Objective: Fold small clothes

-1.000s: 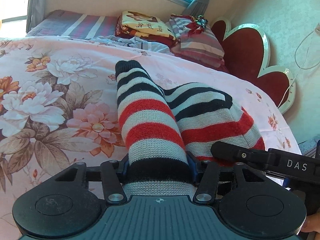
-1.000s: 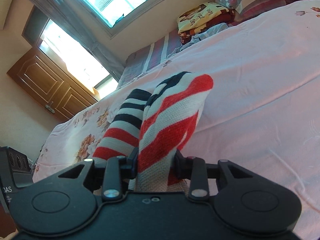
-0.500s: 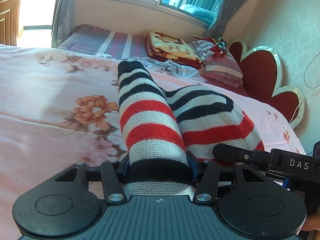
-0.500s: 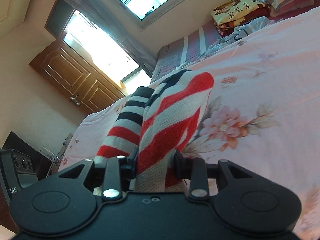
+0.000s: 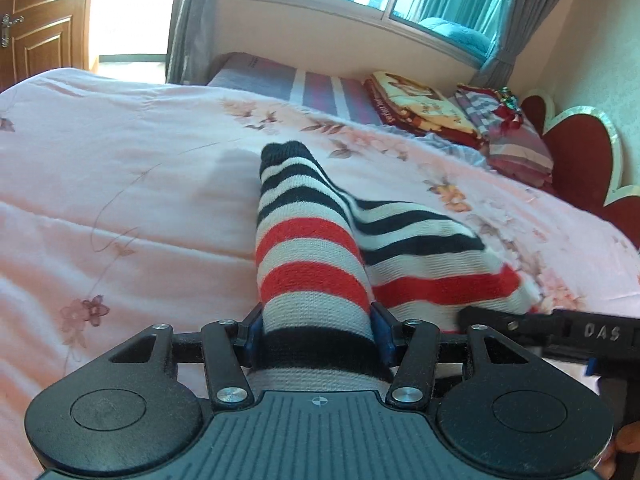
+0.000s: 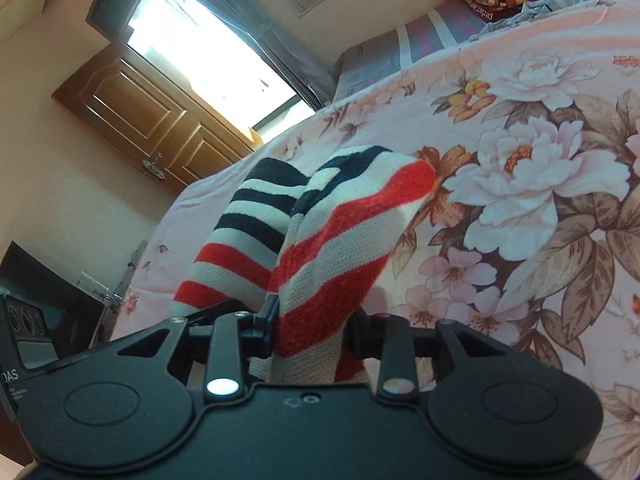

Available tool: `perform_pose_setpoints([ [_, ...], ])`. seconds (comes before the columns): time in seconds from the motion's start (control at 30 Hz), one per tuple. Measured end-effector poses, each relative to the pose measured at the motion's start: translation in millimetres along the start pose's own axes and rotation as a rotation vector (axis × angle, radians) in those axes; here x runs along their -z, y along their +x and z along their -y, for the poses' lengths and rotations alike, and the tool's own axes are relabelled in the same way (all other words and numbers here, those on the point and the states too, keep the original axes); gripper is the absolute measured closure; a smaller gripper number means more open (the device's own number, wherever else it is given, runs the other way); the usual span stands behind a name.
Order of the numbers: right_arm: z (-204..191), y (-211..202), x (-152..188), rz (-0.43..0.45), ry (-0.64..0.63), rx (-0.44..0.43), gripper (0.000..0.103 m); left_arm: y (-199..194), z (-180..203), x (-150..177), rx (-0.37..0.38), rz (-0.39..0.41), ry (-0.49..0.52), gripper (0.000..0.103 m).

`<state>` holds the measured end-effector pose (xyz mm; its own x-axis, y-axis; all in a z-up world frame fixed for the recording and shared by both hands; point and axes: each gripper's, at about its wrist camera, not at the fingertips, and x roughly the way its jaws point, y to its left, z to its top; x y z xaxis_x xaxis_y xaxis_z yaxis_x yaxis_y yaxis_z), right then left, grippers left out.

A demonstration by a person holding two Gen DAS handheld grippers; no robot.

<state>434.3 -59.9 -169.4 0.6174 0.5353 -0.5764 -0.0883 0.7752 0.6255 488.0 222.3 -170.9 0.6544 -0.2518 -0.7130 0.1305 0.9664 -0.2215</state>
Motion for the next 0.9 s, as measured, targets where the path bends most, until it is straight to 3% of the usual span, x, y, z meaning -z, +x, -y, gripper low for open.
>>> perform_pose_setpoints([
  [0.03, 3, 6, 2, 0.001, -0.001, 0.038, 0.07, 4, -9, 6, 0.0, 0.012, -0.006, 0.046],
  [0.07, 11, 8, 1, 0.004, 0.01, 0.065, 0.07, 5, -16, 14, 0.018, 0.03, -0.021, 0.035],
  [0.1, 20, 10, 0, -0.005, 0.036, 0.064, 0.07, 6, -18, 17, 0.023, 0.033, -0.033, 0.03],
  [0.23, 21, 8, 0, -0.004, 0.038, 0.088, 0.07, 4, -13, 22, -0.006, 0.061, -0.072, 0.03],
  [0.4, 3, 3, -9, 0.052, -0.037, 0.137, 0.07, -24, -4, 16, -0.013, 0.144, -0.013, 0.03],
  [0.5, 10, 14, -14, 0.056, -0.063, 0.215, 0.07, -8, 1, 12, -0.055, 0.086, 0.035, 0.03],
  [0.57, 14, 19, -13, 0.064, -0.065, 0.231, 0.07, 7, -5, 18, -0.046, 0.043, 0.003, 0.029],
  [0.63, 6, 19, -15, 0.07, -0.097, 0.264, 0.07, 9, -9, 17, -0.057, 0.031, -0.048, 0.021],
  [0.73, -12, 7, -18, 0.104, -0.144, 0.292, 0.069, 0, -9, 17, -0.058, 0.031, -0.076, 0.021],
  [0.83, -31, -20, -10, 0.169, -0.201, 0.316, 0.06, -17, -7, 22, -0.042, 0.048, -0.052, 0.021],
  [0.9, -43, -36, -2, 0.188, -0.229, 0.303, 0.059, -28, -5, 28, -0.029, 0.054, -0.032, 0.021],
])
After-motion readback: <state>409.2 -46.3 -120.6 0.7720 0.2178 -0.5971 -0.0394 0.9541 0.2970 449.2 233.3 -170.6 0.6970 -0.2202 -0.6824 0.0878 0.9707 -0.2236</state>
